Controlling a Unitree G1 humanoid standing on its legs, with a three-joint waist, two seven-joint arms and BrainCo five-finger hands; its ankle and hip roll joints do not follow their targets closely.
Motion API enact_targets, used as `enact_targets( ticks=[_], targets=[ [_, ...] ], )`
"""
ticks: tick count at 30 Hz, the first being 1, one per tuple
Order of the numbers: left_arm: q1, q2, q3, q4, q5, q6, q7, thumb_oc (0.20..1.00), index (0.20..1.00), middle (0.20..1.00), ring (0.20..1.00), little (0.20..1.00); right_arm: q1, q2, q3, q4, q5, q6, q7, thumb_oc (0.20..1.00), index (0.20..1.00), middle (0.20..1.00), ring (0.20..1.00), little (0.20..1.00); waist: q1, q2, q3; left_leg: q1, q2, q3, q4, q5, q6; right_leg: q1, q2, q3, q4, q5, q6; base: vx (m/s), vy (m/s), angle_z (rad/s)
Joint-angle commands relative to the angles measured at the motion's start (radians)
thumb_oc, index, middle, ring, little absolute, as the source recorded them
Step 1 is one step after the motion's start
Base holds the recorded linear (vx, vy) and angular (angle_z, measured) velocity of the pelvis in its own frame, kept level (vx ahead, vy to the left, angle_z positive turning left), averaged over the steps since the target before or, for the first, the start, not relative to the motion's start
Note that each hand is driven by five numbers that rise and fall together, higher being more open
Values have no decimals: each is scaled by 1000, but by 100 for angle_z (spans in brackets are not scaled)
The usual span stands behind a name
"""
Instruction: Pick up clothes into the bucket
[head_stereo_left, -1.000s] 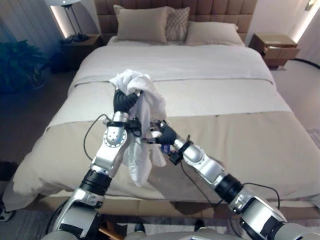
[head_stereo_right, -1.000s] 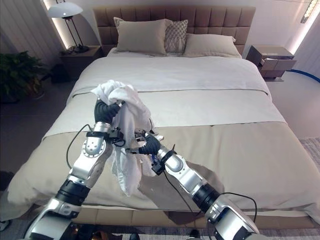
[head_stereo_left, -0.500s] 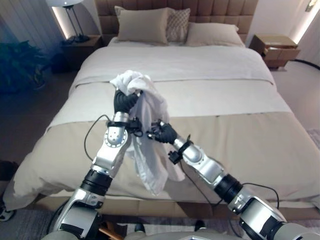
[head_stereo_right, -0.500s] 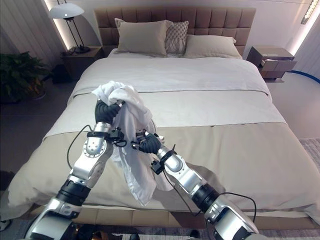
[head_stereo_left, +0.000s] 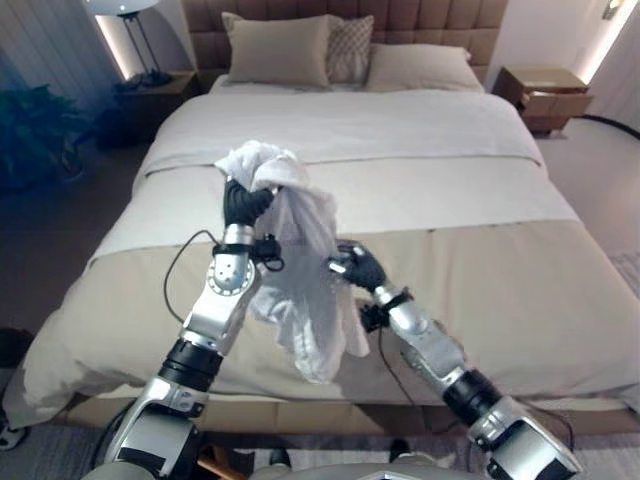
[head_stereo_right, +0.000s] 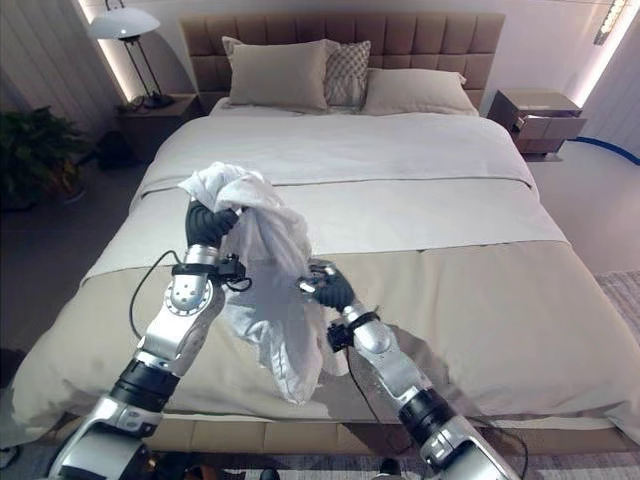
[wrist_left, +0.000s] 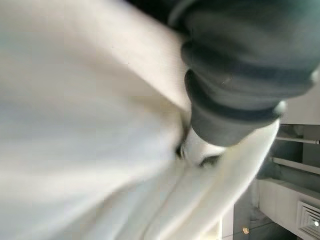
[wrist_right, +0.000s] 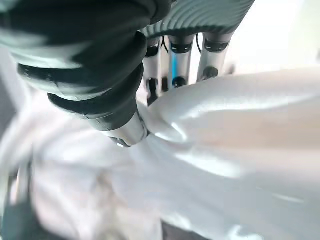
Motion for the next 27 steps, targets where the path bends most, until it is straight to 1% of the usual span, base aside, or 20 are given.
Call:
enact_targets(
  ticks=[1,2,3,5,6,9,12,14,16,20,21,23,24,27],
  targets=[
    [-94,40,88,6,12,-78,26,1000,1000,1000,1000,1000,1,9,-105,-95,113,-108,-35,200,200,200,200,200,-9,-42,-8,10,36,18,59,-53,-33,16,-100,-38,31,22,71,0,0,0],
    [-94,39,88,6,12,-78,26,1000,1000,1000,1000,1000,2,9,-105,-96,114,-108,-35,200,200,200,200,200,-8,-42,-8,10,36,18,59,-53,-33,16,-100,-38,31,22,71,14,1,-3],
    [-83,37,97,23,11,-75,26,1000,1000,1000,1000,1000,9,8,-146,-120,154,-129,-45,200,200,200,200,200,-13,-42,-9,12,36,21,58,-53,-33,17,-100,-37,30,22,71,16,2,-5],
    [-80,36,102,37,14,-73,30,1000,1000,1000,1000,1000,10,8,-170,-132,170,-140,-52,200,200,200,200,200,-16,-41,-10,13,36,21,57,-54,-33,16,-99,-37,31,21,71,18,2,-6],
    [-76,41,116,64,20,-70,32,1000,1000,1000,1000,1000,9,6,-200,-151,195,-156,-61,200,200,200,200,200,-19,-41,-11,16,37,24,56,-53,-33,17,-98,-35,31,21,70,14,2,-4],
    [-92,51,119,107,28,-61,40,1000,1000,1000,1000,1000,6,2,-223,-167,212,-169,-68,200,200,200,200,200,-23,-40,-13,18,38,28,54,-52,-34,17,-96,-34,29,20,69,7,0,-1],
    [-153,100,123,210,43,-45,50,1000,1000,1000,1000,1000,-1,-4,-253,-189,238,-185,-77,200,200,200,200,200,-35,-36,-19,25,39,36,48,-50,-36,16,-93,-28,28,20,70,20,-2,-5],
    [-180,112,118,233,41,-47,53,1000,1000,1000,1000,1000,-4,-4,-257,-195,247,-189,-80,200,200,200,200,200,-38,-36,-19,26,40,36,47,-49,-37,16,-92,-27,28,20,70,12,-4,-5],
    [-257,145,113,289,33,-63,69,1000,1000,1000,1000,1000,-21,-11,-266,-204,260,-202,-87,200,200,200,200,200,-47,-34,-25,28,42,40,42,-46,-39,15,-90,-24,27,20,72,20,-6,-4],
    [-311,162,104,358,22,-68,72,1000,1000,1000,1000,1000,-43,-17,-270,-209,260,-211,-92,200,200,200,200,200,-57,-32,-27,31,41,44,36,-45,-40,13,-90,-19,28,20,74,0,0,0],
    [-364,230,46,472,163,10,49,1000,1000,1000,1000,1000,-45,-28,-266,-220,253,-214,-84,200,200,200,200,200,-65,-27,-26,38,41,46,35,-47,-41,17,-88,-15,29,20,75,0,0,0],
    [-434,263,-21,604,209,60,-2,1000,1000,1000,1000,1000,-37,-39,-262,-243,243,-213,-75,200,200,200,200,200,-70,-22,-30,33,37,46,34,-43,-39,12,-91,-17,30,25,78,7,5,-4],
    [-469,272,-48,659,231,74,-17,1000,1000,1000,1000,1000,-29,-40,-263,-256,240,-212,-69,200,200,200,200,200,-71,-20,-29,33,36,45,35,-42,-39,13,-91,-20,30,25,80,0,0,0],
    [-484,271,-65,692,236,69,-28,1000,1000,1000,1000,1000,-19,-46,-263,-280,231,-210,-63,200,200,200,200,200,-68,-20,-27,31,35,41,37,-42,-39,13,-91,-21,31,26,82,0,0,0]
  ],
)
